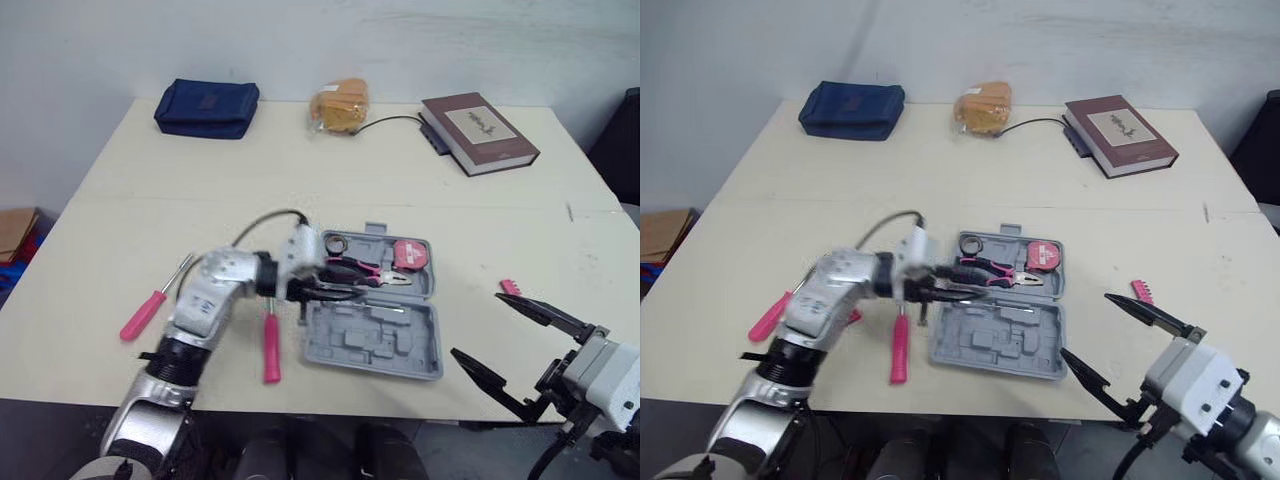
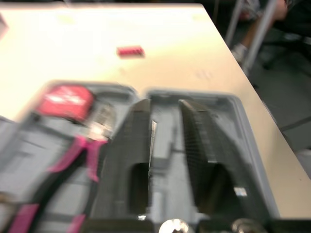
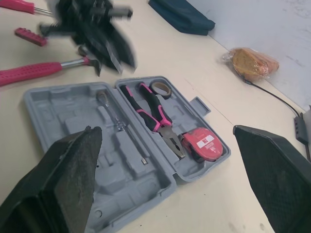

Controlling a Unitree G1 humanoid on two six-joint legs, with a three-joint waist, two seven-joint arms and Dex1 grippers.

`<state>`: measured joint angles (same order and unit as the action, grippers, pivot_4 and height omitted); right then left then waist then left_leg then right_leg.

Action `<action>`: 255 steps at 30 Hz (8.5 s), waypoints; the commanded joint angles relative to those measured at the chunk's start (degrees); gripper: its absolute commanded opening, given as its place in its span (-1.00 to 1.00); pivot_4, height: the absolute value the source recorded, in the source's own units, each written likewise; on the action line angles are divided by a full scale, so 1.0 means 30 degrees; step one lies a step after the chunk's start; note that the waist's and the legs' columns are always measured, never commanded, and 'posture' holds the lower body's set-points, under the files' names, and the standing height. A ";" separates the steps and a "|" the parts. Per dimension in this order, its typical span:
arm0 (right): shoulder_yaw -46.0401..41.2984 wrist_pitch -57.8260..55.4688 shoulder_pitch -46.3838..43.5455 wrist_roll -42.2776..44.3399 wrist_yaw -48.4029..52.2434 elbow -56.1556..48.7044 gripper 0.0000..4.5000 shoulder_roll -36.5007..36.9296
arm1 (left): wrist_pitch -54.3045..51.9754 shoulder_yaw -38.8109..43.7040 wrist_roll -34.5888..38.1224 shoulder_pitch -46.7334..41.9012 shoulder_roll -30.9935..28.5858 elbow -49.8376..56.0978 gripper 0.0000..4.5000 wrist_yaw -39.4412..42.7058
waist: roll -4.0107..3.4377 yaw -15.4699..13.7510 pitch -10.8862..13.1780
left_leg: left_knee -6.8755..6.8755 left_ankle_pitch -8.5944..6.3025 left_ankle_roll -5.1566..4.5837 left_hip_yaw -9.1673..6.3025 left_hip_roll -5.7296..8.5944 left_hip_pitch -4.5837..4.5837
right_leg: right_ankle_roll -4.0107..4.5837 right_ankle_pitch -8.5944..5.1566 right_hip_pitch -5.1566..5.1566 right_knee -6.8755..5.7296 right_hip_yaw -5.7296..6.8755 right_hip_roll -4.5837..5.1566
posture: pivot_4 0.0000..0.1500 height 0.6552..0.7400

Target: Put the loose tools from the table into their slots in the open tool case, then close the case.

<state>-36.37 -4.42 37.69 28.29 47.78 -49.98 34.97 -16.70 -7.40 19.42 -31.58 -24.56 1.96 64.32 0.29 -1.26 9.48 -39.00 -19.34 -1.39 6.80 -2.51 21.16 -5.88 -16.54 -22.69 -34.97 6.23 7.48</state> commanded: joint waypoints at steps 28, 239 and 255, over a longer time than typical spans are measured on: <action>-0.5168 1.1601 0.2165 -0.0089 0.5613 1.7473 1.00 -0.1557 | 0.6861 1.4902 0.0675 1.0007 -1.1602 -1.5799 0.99 -0.2055 | 0.0032 0.0116 0.0173 | 0.0314 -0.0107 0.0259 0.0175 -0.0092 -0.0007 | 0.0070 -0.0040 -0.0257 0.0062 -0.0040 0.0091 | 1.00 1.00; 0.3014 0.4398 0.2507 -0.3818 -0.1099 0.0112 1.00 -0.2482 | -0.4559 -0.9366 -0.8358 -0.0331 0.1953 -0.4507 -0.96 -0.3100 | 0.0061 -0.0135 -0.0392 | 0.0009 -0.0062 0.0085 -0.0087 -0.0103 -0.0303 | 0.0410 -0.0204 0.0355 0.0121 -0.0004 0.0028 | 1.00 1.00; 0.3222 0.4402 0.2601 -0.4020 -0.1254 0.0019 1.00 -0.2644 | -0.0830 -0.5431 -0.2408 0.0548 0.3543 -0.3030 -0.96 0.0368 | -0.0074 -0.0058 -0.0381 | 0.0251 -0.0050 0.0154 -0.0113 -0.0102 -0.0331 | 0.0375 -0.0187 0.0247 0.0185 -0.0085 -0.0030 | 1.00 1.00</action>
<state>-27.13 7.60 45.38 15.89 44.37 -49.04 27.40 -21.41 -25.24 9.58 -30.21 -14.07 -8.35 63.14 0.07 -1.44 8.34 -38.24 -19.43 -0.86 6.47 -2.76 20.43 -5.07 -16.93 -22.35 -34.70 5.96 7.39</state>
